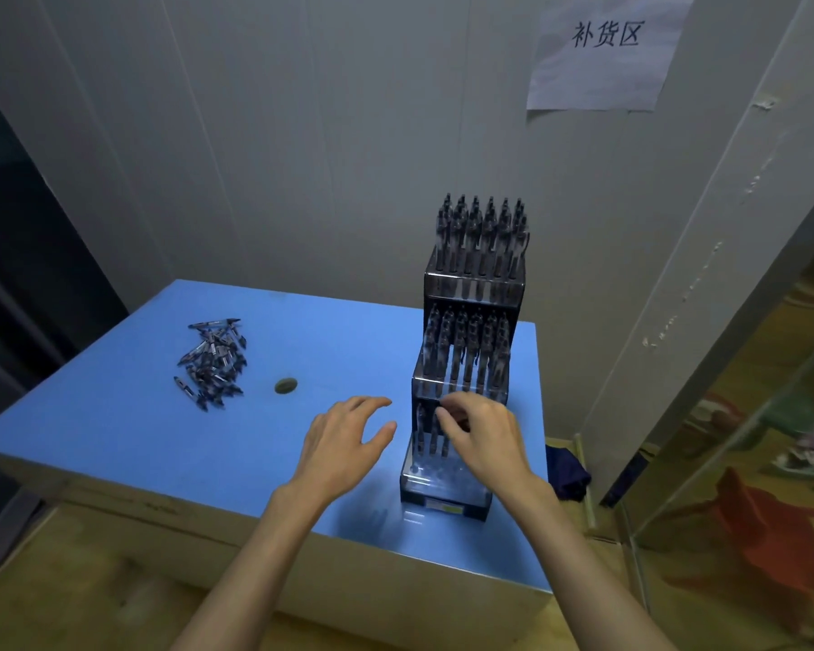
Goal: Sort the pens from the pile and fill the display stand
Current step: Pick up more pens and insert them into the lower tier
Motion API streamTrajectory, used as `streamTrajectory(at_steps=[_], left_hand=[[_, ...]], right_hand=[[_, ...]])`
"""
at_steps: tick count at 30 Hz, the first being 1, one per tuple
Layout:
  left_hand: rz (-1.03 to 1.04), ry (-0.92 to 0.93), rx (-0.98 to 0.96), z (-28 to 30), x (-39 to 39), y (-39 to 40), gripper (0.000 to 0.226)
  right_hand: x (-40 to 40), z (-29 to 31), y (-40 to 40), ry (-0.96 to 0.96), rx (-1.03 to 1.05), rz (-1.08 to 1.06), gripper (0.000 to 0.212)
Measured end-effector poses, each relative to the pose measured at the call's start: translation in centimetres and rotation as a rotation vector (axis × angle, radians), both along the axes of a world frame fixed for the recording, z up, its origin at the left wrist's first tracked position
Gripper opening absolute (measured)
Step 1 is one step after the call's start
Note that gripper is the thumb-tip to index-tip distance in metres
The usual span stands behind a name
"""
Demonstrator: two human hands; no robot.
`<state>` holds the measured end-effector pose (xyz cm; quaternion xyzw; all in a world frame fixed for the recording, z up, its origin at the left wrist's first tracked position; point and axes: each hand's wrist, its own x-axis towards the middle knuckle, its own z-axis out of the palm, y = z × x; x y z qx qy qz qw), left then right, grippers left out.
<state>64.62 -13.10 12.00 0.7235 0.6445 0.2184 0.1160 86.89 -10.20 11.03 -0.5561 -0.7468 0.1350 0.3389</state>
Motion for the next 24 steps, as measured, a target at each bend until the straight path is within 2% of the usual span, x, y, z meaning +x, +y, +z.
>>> streamTrajectory(at_steps=[7,16,24], left_hand=[[0.112,0.044,0.007,1.0,-2.3,-2.7,0.048],[0.263,0.028,-0.035,0.5,-10.5,-5.9,0.054],[0.282,0.034,-0.054,0.0,-22.2,-6.9,0.055]], right_hand=[[-4.5,0.9,-0.1,0.001,-0.051,0.182,0.039],[-12.3,0.1,-0.7,-0.081,-0.112,0.301,0.039],[-22.7,0.4,-1.6,-0.111,-0.103,0.292,0.036]])
